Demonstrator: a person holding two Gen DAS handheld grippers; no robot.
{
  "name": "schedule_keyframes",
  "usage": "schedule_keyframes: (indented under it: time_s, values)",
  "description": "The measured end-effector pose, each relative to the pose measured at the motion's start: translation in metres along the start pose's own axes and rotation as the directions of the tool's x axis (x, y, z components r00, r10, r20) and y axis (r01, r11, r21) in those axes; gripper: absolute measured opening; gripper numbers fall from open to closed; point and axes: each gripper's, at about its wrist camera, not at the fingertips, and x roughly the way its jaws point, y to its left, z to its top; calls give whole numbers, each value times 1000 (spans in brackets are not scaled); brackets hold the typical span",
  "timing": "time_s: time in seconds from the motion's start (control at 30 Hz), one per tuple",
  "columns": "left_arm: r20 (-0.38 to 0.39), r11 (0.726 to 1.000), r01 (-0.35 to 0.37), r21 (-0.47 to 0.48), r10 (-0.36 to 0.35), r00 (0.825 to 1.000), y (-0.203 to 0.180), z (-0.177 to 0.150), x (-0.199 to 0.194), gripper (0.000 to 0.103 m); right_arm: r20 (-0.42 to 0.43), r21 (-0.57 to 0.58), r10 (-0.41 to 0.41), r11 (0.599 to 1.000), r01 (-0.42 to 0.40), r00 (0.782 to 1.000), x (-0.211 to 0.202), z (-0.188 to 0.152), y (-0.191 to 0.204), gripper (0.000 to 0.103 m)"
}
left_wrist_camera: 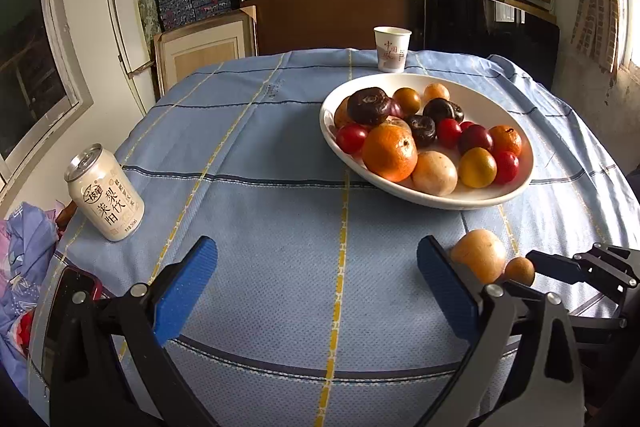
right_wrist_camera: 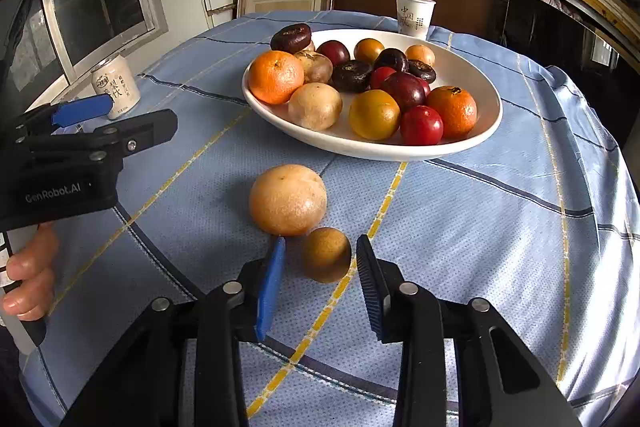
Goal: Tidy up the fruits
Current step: 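Move both tools back toward the last two fruits, then grasp the small tan round fruit with the right tool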
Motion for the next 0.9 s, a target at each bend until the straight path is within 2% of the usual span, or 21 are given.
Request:
schedule_keyframes:
  time_s: [0.7,0.83,0.9]
  values:
    - [-2,1000,-4,11,4,1000,-2,-1,1,98,-4,-4,-2,1000,2,1000,1,0,1,33]
    - [-5,1000,-2,15,2,1000,-2,-1,1,98,-3,5,-5,1000,5,1000,1,0,-1,25]
    - [-8,1000,0,16,0,1000,-2,-1,2,98,7,32,13,999,-14,1000,-2,1,-7,25]
